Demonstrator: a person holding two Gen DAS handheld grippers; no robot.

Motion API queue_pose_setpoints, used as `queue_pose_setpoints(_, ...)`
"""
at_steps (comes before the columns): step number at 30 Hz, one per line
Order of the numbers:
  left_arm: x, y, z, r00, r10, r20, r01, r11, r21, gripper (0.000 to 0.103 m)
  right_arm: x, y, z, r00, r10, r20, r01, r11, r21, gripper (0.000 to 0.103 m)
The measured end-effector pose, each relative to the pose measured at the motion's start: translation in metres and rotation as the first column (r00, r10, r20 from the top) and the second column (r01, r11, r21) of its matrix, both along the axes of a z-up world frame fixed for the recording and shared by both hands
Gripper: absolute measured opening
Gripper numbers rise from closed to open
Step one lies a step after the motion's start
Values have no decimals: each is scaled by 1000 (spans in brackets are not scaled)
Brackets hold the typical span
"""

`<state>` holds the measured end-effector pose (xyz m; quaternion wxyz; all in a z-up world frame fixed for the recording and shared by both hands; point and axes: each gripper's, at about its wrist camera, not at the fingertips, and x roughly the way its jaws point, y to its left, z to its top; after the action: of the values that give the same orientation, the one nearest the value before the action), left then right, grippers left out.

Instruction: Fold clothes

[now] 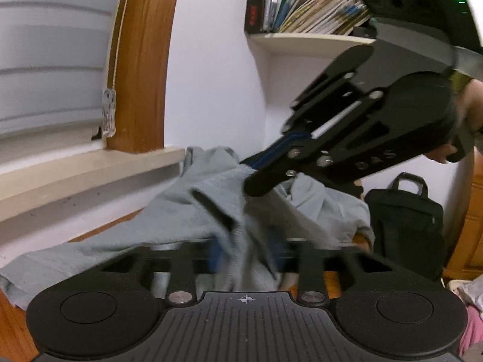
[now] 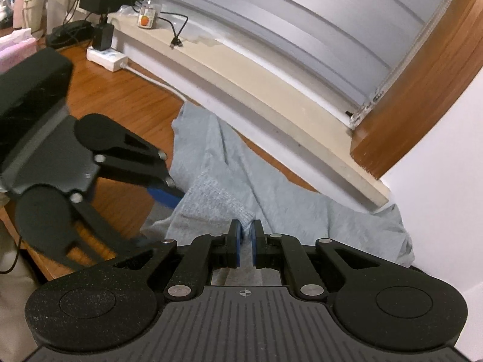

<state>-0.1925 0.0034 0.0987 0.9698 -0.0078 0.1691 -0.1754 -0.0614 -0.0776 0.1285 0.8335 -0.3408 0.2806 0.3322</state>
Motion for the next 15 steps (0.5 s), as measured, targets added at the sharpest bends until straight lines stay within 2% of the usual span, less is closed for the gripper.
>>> queue_pose_setpoints(3, -1, 14, -1, 1000, 2, -2, -2, 998, -61, 5, -3, -9, -2, 1000, -6, -4, 6, 1000, 12, 16)
queue_pose_setpoints(6, -3, 26, 5, 1000, 12, 0, -12, 996, -90, 5, -12, -25, -3, 1000, -11, -7, 11, 999, 38, 18)
queue_pose_setpoints(9, -2, 33, 13, 999, 34, 4, -34, 996, -80, 5, -26, -46, -10, 1000, -28, -7, 29, 998, 54, 21)
queue_pose_setpoints(15, 6, 44, 25, 999, 36, -30, -39, 994, -98, 5, -53, -71, -42, 999, -53, -3, 53, 997, 48, 21)
